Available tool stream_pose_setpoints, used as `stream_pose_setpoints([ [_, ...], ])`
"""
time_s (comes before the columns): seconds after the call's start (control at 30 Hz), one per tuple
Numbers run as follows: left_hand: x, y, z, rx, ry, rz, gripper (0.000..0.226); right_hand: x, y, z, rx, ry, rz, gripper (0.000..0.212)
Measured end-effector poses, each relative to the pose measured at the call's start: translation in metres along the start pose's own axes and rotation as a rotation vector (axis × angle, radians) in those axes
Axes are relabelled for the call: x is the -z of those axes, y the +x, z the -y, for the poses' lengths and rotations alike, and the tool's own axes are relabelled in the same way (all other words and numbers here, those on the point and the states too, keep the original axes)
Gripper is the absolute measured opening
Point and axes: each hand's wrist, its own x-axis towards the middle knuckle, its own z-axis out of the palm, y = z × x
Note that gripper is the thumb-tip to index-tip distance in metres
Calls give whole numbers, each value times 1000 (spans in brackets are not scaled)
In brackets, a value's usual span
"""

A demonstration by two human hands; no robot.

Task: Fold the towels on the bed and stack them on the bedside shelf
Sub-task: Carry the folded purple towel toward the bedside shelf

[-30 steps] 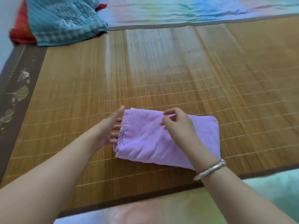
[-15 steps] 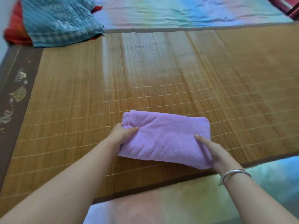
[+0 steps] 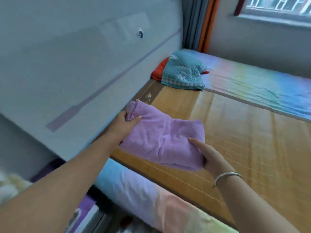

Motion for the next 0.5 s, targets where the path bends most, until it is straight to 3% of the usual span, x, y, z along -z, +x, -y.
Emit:
stream_pose_setpoints([
  [0.07,60,-14,14,50,17,-128,27,-45,-9,20,34,-47,73,75],
  [0.23,248,-105,80,184,-45,-529,30,-230,-60,45,154,-269,394,67],
  [0.33,318,-159,128,283,-65,-724,31,-331,-88,39,243,-427,517,66],
  [0.47,374,-229,181,376,-133,-878,20,-433,-127,15,331,-572,619,91],
  [0.5,385,-243,188,383,-138,-907,20,-451,-143,15,356,-611,633,83],
])
